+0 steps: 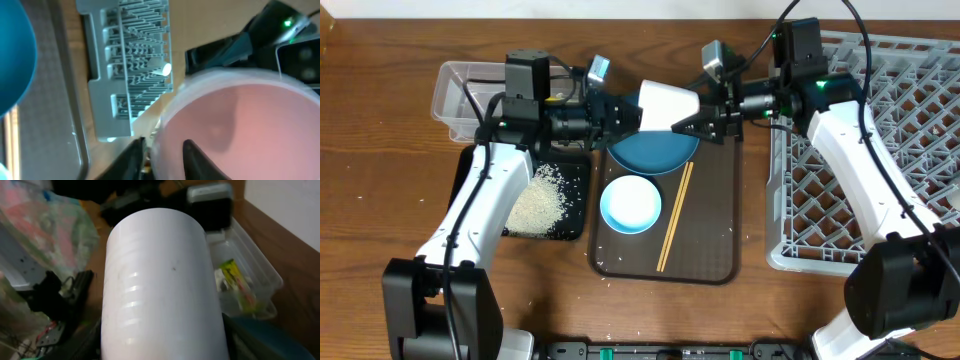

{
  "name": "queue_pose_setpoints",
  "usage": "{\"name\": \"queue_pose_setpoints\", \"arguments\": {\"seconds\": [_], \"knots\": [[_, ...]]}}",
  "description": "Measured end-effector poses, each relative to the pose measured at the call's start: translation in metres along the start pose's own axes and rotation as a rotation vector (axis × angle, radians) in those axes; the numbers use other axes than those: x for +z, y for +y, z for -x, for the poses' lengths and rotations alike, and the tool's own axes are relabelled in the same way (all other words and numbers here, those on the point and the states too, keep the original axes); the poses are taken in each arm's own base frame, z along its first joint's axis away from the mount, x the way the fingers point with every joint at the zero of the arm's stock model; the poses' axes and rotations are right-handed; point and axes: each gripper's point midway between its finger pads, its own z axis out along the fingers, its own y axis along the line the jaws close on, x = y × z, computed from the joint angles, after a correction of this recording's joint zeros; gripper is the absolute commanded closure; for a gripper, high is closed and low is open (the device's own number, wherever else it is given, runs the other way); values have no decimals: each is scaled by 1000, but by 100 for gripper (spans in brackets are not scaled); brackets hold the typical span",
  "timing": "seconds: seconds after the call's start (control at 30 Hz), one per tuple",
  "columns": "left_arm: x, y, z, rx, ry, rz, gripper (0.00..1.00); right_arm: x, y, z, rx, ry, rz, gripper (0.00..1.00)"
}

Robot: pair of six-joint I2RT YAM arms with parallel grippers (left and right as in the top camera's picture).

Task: Sort waste into correct bins and load items into the dishwasher rack
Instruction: 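Hand the pink cup from the left gripper to the right gripper, then place the pink cup upside down in the dish rack with the right gripper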

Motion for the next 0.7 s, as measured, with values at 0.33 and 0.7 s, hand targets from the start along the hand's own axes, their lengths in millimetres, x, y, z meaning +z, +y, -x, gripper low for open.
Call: {"name": "queue_pose_setpoints", "arguments": {"seconds": [0.33, 0.7], "knots": [[-18, 80, -6, -36, -98, 414, 57, -53, -58, -81, 470, 314, -486, 99], [-85, 49, -7, 212, -319, 731, 57, -290, -60, -107, 856, 297, -1315, 99]]}}
